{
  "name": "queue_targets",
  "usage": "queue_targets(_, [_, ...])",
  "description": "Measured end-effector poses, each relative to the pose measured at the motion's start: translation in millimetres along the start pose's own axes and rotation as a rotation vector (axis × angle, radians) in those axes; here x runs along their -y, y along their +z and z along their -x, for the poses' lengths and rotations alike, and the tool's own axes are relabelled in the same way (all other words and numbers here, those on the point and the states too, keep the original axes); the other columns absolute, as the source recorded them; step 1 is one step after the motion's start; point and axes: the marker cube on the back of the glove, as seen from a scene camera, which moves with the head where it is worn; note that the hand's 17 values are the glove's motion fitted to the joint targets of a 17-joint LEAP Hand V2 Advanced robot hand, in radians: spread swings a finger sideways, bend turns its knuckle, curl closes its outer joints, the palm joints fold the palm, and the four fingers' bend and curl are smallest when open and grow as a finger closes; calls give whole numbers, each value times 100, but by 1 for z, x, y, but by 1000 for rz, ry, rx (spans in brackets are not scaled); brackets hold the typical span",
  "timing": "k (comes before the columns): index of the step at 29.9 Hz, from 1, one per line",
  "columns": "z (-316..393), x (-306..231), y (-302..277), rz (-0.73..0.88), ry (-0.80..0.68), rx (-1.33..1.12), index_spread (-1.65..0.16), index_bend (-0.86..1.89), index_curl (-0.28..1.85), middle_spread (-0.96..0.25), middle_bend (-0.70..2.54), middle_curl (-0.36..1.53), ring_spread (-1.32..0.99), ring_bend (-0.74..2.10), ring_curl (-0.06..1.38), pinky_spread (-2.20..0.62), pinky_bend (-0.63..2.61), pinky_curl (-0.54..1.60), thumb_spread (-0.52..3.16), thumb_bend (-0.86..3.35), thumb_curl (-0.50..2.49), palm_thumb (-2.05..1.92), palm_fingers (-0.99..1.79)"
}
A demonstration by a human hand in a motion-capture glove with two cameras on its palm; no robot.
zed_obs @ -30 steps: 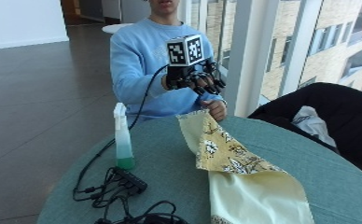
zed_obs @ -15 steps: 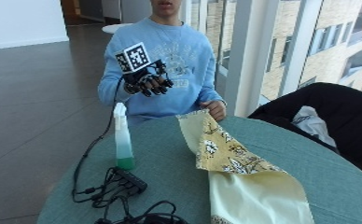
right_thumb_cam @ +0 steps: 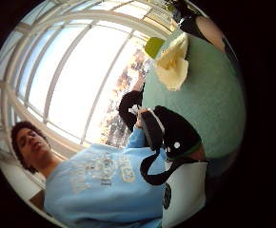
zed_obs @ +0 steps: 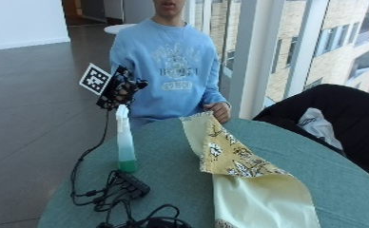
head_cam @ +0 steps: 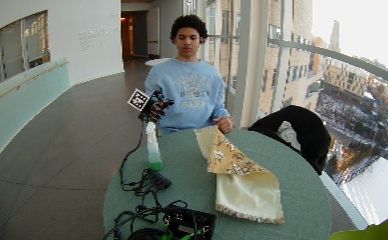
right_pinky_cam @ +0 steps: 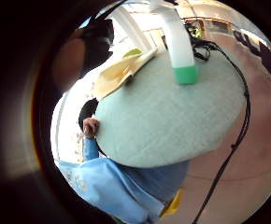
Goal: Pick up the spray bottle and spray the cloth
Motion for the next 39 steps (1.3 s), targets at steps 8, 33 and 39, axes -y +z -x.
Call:
queue_targets(8, [-45, 28, -3, -71, 171, 77, -38, 14, 31, -6, 20, 37, 2, 20, 28, 21, 21, 34, 114, -1, 29, 69, 62])
queue_targets(33, [-115, 133, 38, -63, 320, 221, -36, 13, 23, -5, 25, 40, 0, 29, 32, 19, 28, 36, 108, -1, 32, 75, 61])
queue_targets(39, [-119, 144, 48, -143, 301, 258, -34, 20, 27, -6, 25, 40, -2, 32, 32, 19, 21, 34, 106, 0, 33, 80, 75])
